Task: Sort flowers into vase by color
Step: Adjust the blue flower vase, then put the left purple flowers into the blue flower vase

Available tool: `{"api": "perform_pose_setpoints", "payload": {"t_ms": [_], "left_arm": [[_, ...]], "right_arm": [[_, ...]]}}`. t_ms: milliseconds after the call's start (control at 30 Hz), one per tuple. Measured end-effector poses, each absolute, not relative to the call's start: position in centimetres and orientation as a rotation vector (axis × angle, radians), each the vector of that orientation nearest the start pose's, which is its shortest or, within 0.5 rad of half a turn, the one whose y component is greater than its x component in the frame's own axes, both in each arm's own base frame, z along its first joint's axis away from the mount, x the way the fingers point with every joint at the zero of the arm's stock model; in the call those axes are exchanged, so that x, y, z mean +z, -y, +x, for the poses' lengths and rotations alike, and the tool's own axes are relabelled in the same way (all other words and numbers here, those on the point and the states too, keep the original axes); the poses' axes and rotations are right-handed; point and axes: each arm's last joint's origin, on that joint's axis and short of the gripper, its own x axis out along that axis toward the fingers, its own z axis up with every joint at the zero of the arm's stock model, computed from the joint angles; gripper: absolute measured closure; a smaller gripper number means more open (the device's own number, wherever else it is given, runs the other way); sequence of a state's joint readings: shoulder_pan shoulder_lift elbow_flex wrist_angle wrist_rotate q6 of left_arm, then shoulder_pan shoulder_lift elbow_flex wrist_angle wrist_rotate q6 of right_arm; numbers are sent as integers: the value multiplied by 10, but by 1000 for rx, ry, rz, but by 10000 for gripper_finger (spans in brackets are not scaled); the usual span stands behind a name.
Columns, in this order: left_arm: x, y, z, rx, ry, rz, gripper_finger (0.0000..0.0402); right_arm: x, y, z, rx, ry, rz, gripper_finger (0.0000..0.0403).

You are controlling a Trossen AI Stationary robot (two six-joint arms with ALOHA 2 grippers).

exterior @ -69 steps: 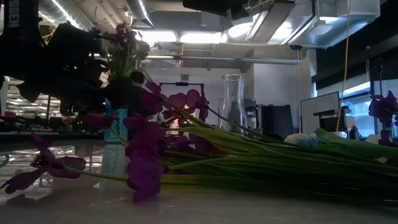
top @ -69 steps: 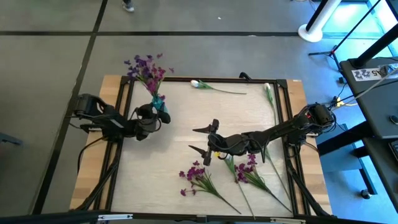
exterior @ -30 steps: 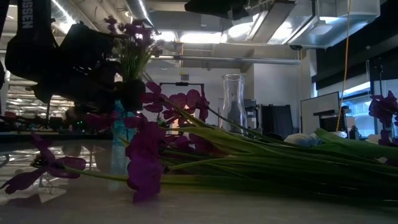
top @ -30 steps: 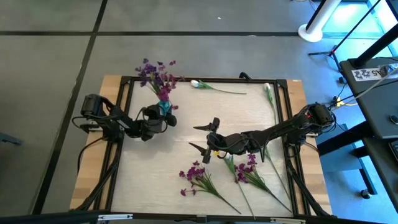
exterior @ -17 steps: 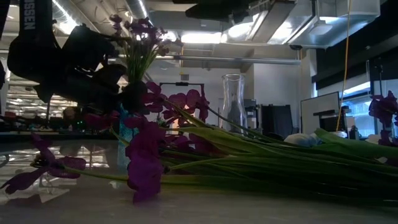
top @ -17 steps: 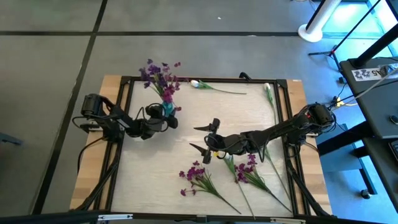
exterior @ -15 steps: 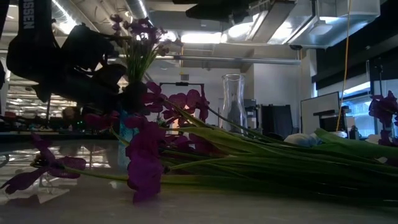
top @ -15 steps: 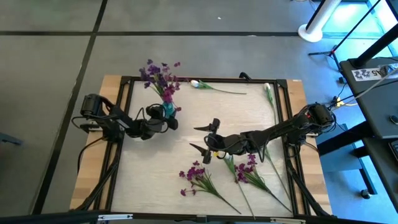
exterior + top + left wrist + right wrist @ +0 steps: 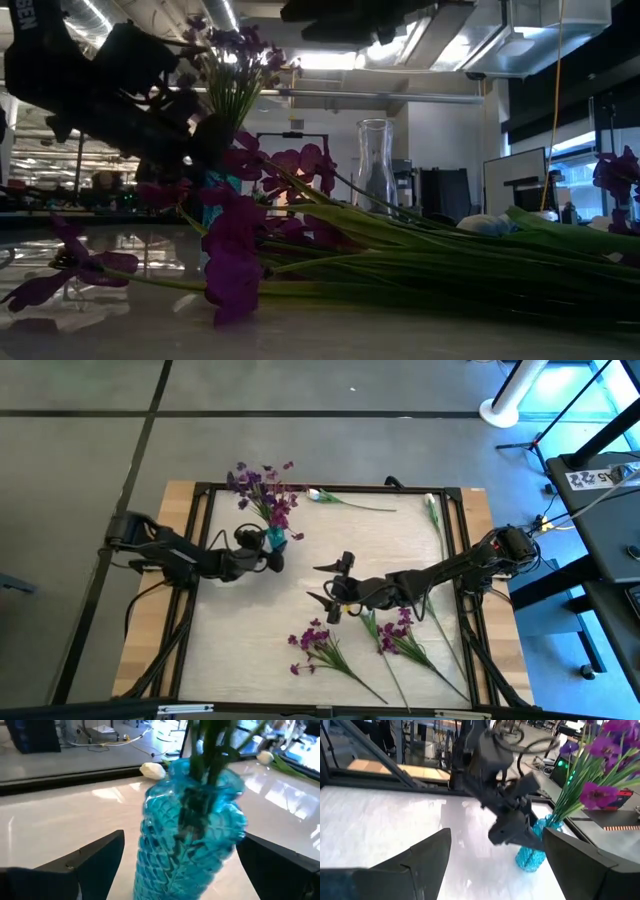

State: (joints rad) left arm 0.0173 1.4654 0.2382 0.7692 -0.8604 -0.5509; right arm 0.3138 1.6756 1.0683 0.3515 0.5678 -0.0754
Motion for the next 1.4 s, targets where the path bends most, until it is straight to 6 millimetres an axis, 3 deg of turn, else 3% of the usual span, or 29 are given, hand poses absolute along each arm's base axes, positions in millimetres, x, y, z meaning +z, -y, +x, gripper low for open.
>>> {"api": "perform_pose_setpoints", "payload": {"t_ms": [433, 633, 833, 1000, 1167, 1400], "left_arm": [[140, -13, 183, 804, -336, -343, 17], [164, 13, 178, 578, -334, -422, 17], [191, 66, 171, 266, -277, -433, 17], [202, 110, 158, 67, -188, -408, 17], [203, 135, 151, 4, -117, -407, 17], [203, 140, 149, -21, -103, -352, 17]], "right_arm": [[239, -100, 355, -217, -367, -166, 90], [236, -107, 351, -217, -416, -171, 90], [248, -149, 353, -230, -505, -210, 90], [245, -190, 353, -177, -566, -104, 90], [223, -234, 337, -97, -635, 76, 91], [172, -269, 320, -131, -767, 170, 92]]}}
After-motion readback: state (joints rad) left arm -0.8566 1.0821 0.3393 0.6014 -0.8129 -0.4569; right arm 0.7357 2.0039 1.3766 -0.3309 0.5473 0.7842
